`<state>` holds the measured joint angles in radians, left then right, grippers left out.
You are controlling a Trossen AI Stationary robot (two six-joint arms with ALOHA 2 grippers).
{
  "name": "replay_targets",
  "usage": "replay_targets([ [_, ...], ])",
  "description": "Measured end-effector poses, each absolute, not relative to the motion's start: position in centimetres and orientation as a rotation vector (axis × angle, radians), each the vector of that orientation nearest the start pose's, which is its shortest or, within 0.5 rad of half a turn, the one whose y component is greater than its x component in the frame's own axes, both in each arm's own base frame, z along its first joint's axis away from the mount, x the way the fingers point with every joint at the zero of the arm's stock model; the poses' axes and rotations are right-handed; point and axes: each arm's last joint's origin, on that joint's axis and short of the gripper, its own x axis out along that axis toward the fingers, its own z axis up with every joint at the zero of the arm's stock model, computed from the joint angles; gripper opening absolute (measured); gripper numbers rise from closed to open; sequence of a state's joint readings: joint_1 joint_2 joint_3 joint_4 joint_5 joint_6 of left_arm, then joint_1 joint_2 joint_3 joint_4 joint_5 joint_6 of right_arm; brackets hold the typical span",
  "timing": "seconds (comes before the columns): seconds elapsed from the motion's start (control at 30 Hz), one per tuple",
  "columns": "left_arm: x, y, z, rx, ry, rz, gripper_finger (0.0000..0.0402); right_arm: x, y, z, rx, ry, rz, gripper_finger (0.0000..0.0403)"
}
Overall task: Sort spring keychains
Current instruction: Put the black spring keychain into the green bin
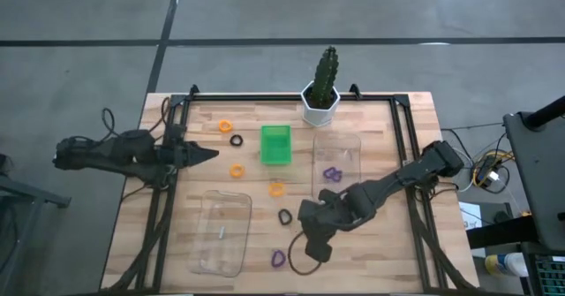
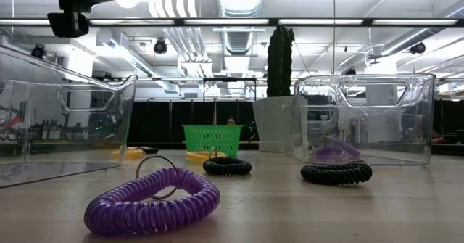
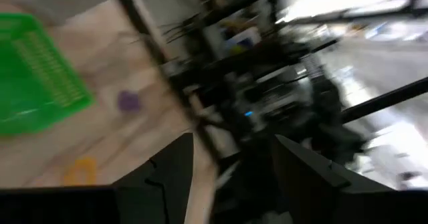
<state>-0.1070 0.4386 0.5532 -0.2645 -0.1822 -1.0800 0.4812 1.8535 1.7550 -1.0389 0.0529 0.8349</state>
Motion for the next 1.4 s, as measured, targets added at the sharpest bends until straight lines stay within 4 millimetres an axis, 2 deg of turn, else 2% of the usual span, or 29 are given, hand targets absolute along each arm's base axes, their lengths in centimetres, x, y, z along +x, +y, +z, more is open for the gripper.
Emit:
replay_targets([
  [0.2, 12.4, -0.8, 29.7, -0.969, 0.166, 0.179, 0.0195, 33.9, 20.0, 28.8, 0.344, 1.213, -0.047, 0.0078],
  [0.5, 14.1, -1.2, 30.0, -0.934, 0.258, 0.131, 0.0195, 34.7, 22.1, 25.3, 0.306, 1.278, -0.045, 0.0114],
  [0.7, 14.3, -1.3, 30.9, -0.954, 0.243, 0.112, 0.0195, 35.4, 22.9, 22.0, 0.117, 1.350, 0.022, 0.0136],
  [0.9, 14.3, -1.3, 30.8, -0.963, 0.246, 0.118, 0.0195, 36.5, 22.5, 18.7, 0.050, 1.450, 0.095, 0.0148],
  [1.0, 14.3, -1.3, 30.6, -0.968, 0.254, 0.125, 0.0195, 36.8, 22.4, 17.9, 0.011, 1.469, 0.117, 0.0147],
  [1.4, 14.5, -1.3, 30.5, -0.972, 0.253, 0.135, 0.0195, 38.3, 19.4, 17.8, -0.077, 1.473, 0.176, 0.0121],
])
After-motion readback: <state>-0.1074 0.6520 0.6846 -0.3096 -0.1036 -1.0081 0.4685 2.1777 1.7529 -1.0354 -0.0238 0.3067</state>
